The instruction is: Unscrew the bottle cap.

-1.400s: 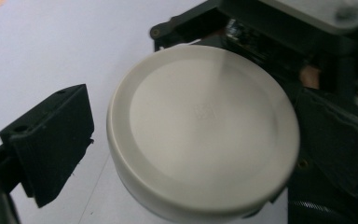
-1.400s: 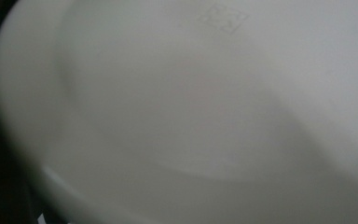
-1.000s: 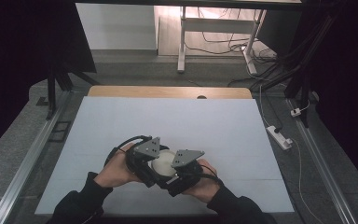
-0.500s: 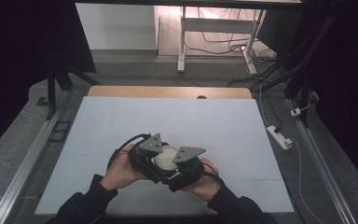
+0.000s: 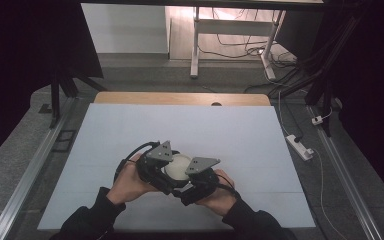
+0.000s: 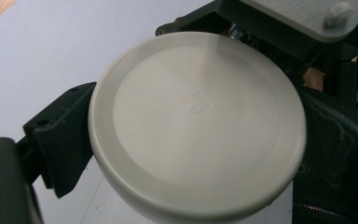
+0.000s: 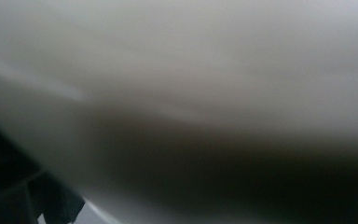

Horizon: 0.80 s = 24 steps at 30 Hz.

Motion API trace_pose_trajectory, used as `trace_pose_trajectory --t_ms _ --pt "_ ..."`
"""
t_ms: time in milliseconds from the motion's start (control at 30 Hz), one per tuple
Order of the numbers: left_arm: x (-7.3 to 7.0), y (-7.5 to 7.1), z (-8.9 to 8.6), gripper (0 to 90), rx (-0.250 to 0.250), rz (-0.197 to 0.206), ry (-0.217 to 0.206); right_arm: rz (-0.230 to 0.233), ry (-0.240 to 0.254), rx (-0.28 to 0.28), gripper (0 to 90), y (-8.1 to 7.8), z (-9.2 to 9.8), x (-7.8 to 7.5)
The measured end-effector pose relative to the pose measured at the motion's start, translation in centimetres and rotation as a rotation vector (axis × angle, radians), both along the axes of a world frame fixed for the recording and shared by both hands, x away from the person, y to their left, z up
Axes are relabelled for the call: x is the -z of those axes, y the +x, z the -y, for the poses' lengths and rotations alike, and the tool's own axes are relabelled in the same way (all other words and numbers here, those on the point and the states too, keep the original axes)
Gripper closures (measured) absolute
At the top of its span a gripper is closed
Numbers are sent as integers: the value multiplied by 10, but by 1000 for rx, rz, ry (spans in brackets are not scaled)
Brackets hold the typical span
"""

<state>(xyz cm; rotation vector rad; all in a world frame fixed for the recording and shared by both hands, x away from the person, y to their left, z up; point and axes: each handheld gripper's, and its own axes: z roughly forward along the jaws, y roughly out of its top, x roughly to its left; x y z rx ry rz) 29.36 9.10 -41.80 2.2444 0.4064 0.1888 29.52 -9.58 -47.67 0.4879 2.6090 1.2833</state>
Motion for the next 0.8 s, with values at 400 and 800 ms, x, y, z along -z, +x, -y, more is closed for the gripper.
trace_pose_trajectory --t_ms 400,800 --pt "-4 1 -6 80 -18 0 -24 -5 4 2 66 0 1 0" --pt "-9 1 -19 80 -63 11 -21 -2 6 11 66 1 4 -1"
